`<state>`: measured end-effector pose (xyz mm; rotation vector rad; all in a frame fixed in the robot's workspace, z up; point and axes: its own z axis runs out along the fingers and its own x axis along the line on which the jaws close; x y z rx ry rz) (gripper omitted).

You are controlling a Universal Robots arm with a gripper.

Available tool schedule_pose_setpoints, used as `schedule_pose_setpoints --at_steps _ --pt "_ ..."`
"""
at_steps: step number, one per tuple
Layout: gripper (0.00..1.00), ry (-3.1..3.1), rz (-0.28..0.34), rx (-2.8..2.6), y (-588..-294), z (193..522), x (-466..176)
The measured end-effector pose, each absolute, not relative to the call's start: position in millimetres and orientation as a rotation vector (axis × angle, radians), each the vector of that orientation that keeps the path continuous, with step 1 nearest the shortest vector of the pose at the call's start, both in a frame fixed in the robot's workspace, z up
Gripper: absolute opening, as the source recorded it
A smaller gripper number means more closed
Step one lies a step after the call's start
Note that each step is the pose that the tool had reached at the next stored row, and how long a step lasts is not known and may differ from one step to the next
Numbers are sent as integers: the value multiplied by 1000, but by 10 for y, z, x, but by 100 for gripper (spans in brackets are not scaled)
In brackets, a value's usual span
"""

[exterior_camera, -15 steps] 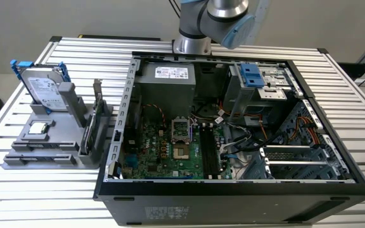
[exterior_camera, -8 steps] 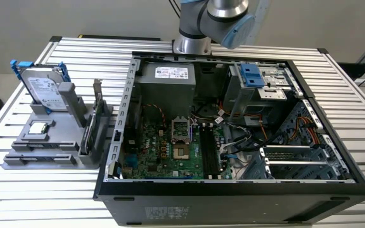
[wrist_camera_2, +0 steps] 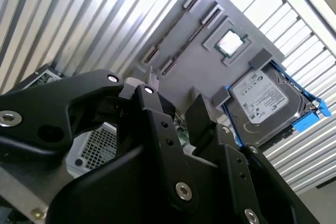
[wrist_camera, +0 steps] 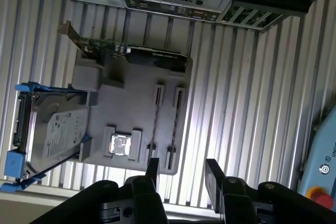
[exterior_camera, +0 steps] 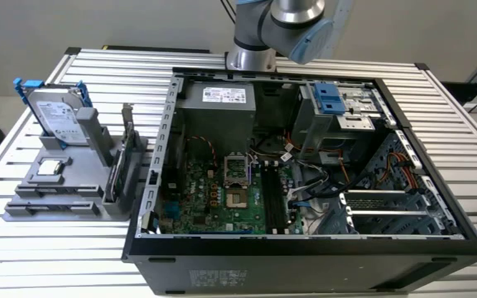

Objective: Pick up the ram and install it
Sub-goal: 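Pick up the ram and move it above insertion slot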

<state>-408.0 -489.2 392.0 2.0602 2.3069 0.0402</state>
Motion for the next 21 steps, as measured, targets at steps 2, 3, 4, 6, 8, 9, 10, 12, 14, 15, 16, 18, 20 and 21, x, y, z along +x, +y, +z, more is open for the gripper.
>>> schedule_pose_setpoints --at_steps 2,3,4,6,8,9,10,12,14,15,16,18,20,21 --pt "100 2292 40 2077 -4892 3920 -4080" --pt "100 2285 39 2084 -4892 3920 -4080" --pt "100 2277 39 2092 -4892 3920 -4080" --pt "100 2262 39 2108 -4892 3920 -4080" --pt "100 2248 38 2124 -4892 3920 -4080" --pt "100 2241 38 2131 -4892 3920 -4080" --pt "100 2234 38 2138 -4892 3920 -4081" --pt "100 2219 37 2153 -4892 3920 -4080" --pt "100 2206 37 2167 -4892 3920 -4080" --pt "100 2199 36 2173 -4892 3920 -4080" --pt "100 2185 36 2187 -4892 3920 -4080" --pt "100 2171 35 2200 -4892 3920 -4080" --pt "100 2158 35 2214 -4892 3920 -4080" --pt "100 2151 35 2220 -4892 3920 -4080"
